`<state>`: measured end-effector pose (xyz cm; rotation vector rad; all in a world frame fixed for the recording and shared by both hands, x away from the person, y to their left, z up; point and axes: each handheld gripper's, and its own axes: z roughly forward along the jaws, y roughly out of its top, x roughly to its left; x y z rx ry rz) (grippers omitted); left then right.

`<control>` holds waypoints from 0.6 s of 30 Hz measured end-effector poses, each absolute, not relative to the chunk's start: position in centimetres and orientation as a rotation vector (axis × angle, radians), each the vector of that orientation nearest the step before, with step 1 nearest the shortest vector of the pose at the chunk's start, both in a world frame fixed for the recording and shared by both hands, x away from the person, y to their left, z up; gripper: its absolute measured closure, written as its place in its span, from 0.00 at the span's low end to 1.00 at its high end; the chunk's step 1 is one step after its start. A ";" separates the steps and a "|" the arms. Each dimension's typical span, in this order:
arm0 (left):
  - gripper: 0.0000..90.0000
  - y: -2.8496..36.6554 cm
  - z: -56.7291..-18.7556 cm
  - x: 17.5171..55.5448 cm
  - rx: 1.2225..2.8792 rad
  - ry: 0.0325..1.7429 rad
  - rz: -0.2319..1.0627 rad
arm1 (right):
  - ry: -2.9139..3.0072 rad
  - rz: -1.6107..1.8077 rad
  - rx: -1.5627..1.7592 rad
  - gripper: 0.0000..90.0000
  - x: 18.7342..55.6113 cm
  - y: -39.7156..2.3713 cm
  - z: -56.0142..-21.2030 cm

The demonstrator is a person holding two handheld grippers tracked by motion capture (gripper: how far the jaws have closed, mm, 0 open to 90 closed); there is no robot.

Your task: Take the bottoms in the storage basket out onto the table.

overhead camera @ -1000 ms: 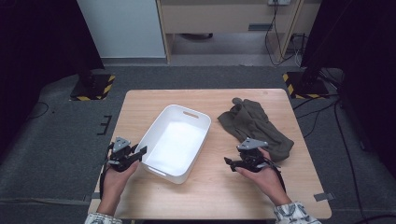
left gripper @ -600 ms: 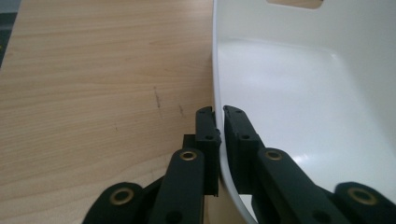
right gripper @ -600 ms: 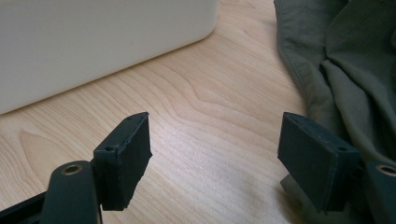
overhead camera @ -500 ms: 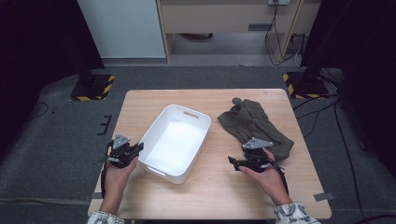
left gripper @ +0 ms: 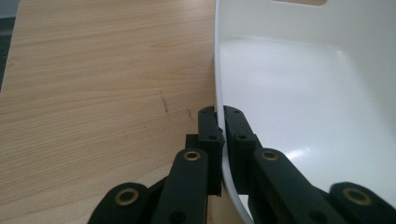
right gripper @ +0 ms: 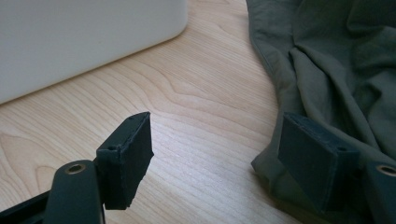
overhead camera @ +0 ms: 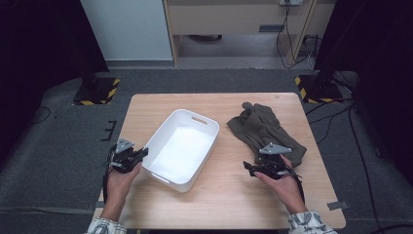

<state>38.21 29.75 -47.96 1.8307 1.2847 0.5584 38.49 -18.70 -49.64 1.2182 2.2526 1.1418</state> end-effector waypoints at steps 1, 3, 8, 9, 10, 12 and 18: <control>0.96 29.9 -47.9 38.3 1.833 1.285 0.556 | 2.254 1.137 1.214 0.29 38.6 -18.8 -49.7; 0.96 30.2 -47.9 38.4 1.828 1.291 0.553 | 2.247 1.140 1.225 0.29 38.6 -18.9 -49.7; 0.96 31.3 -48.0 38.8 1.817 1.300 0.556 | 2.246 1.138 1.229 0.30 38.7 -18.9 -49.8; 0.96 31.5 -48.0 38.9 1.814 1.299 0.556 | 2.246 1.134 1.230 0.31 38.7 -18.9 -49.9; 0.96 31.7 -48.0 39.0 1.817 1.296 0.558 | 2.251 1.131 1.227 0.31 38.8 -18.8 -50.0; 0.96 32.1 -48.1 39.3 1.813 1.296 0.554 | 2.254 1.128 1.232 0.31 38.8 -18.6 -50.1; 0.96 33.5 -48.2 39.6 1.801 1.291 0.558 | 2.245 1.144 1.228 0.32 38.8 -18.4 -50.1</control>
